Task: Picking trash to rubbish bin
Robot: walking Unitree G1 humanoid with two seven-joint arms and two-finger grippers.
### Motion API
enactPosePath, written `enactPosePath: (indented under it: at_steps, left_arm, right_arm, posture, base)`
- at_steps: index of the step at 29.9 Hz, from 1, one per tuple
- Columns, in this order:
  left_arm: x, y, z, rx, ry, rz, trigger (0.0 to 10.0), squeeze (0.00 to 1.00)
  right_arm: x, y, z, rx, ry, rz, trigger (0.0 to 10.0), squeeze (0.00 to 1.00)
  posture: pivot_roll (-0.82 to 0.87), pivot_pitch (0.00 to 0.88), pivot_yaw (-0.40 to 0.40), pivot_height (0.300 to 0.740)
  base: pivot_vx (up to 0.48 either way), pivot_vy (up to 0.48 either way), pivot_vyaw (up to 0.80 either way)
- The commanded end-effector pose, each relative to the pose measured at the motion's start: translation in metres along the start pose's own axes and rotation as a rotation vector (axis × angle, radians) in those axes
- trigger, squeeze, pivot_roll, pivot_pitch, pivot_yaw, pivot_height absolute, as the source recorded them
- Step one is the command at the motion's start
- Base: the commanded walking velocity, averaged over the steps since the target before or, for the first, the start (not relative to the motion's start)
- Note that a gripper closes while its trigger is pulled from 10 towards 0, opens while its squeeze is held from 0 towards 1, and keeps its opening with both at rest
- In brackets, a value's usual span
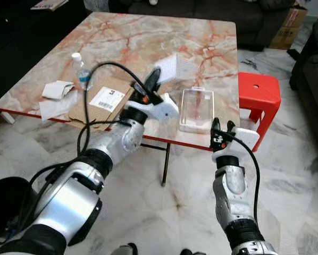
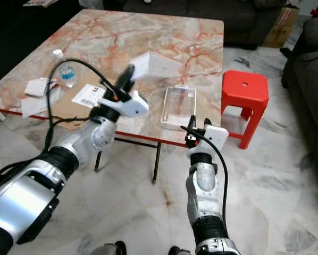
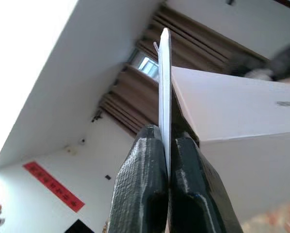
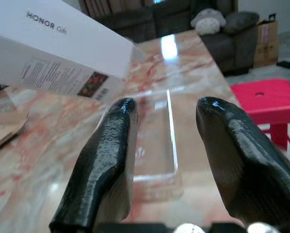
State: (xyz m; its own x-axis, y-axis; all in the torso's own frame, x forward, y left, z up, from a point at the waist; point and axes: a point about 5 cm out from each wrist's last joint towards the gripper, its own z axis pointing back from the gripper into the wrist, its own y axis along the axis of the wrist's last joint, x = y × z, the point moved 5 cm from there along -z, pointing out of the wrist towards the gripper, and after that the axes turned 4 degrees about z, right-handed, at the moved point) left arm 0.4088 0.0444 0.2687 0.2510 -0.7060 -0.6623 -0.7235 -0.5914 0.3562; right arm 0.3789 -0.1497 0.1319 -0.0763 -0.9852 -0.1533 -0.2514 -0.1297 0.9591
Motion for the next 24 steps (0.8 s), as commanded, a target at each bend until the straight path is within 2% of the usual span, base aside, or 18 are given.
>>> enactPosePath:
  at_steps: [1,4,6,9,10,14,17,20,24]
  left_arm:
    - [-0.022,0.01,-0.007,0.052,0.103,0.062,10.0,0.0]
    - [-0.035,0.012,-0.01,0.065,0.158,0.079,10.0,0.0]
    - [-0.049,0.013,-0.013,0.054,0.212,0.148,10.0,0.0]
    - [-0.053,0.014,-0.013,0.058,0.222,0.188,10.0,0.0]
    - [-0.054,0.019,-0.014,0.071,0.217,0.246,10.0,0.0]
    - [-0.056,0.02,-0.014,0.055,0.223,0.372,10.0,0.0]
    - [-0.053,0.018,-0.013,0.009,0.231,0.497,10.0,0.0]
    - [-0.046,0.01,-0.009,-0.048,0.23,0.525,10.0,0.0]
    - [-0.039,0.019,-0.009,-0.011,0.187,0.515,10.0,0.0]
  right_arm:
    - [-0.003,0.024,-0.009,0.083,-0.001,0.005,10.0,0.0]
    - [-0.005,0.038,-0.013,0.13,0.007,0.016,10.0,0.0]
    - [-0.01,0.06,-0.019,0.198,0.012,0.012,10.0,0.0]
    - [-0.013,0.071,-0.021,0.231,0.016,0.019,10.0,0.0]
    - [-0.016,0.089,-0.024,0.284,0.021,0.026,10.0,0.0]
    - [-0.018,0.108,-0.026,0.339,0.02,0.049,10.0,0.0]
    - [-0.019,0.122,-0.027,0.377,0.011,0.059,10.0,0.0]
    - [-0.018,0.131,-0.027,0.401,0.004,0.083,10.0,0.0]
    - [-0.014,0.138,-0.027,0.412,-0.011,0.111,10.0,0.0]
  posture:
    - [0.1,0.113,0.011,0.74]
    - [0.1,0.113,0.008,0.74]
    - [0.11,0.113,0.005,0.74]
    - [0.11,0.11,0.002,0.74]
    - [0.11,0.11,0.001,0.74]
    - [0.11,0.107,0.001,0.74]
    - [0.11,0.103,0.003,0.74]
    - [0.1,0.101,0.0,0.74]
    - [0.1,0.102,-0.003,0.74]
  base:
    - [0.0,0.0,0.0]
    - [0.0,0.0,0.0]
    - [0.0,0.0,0.0]
    - [0.0,0.0,0.0]
    - [0.0,0.0,0.0]
    - [0.0,0.0,0.0]
    - [0.0,0.0,0.0]
    - [0.0,0.0,0.0]
    - [0.0,0.0,0.0]
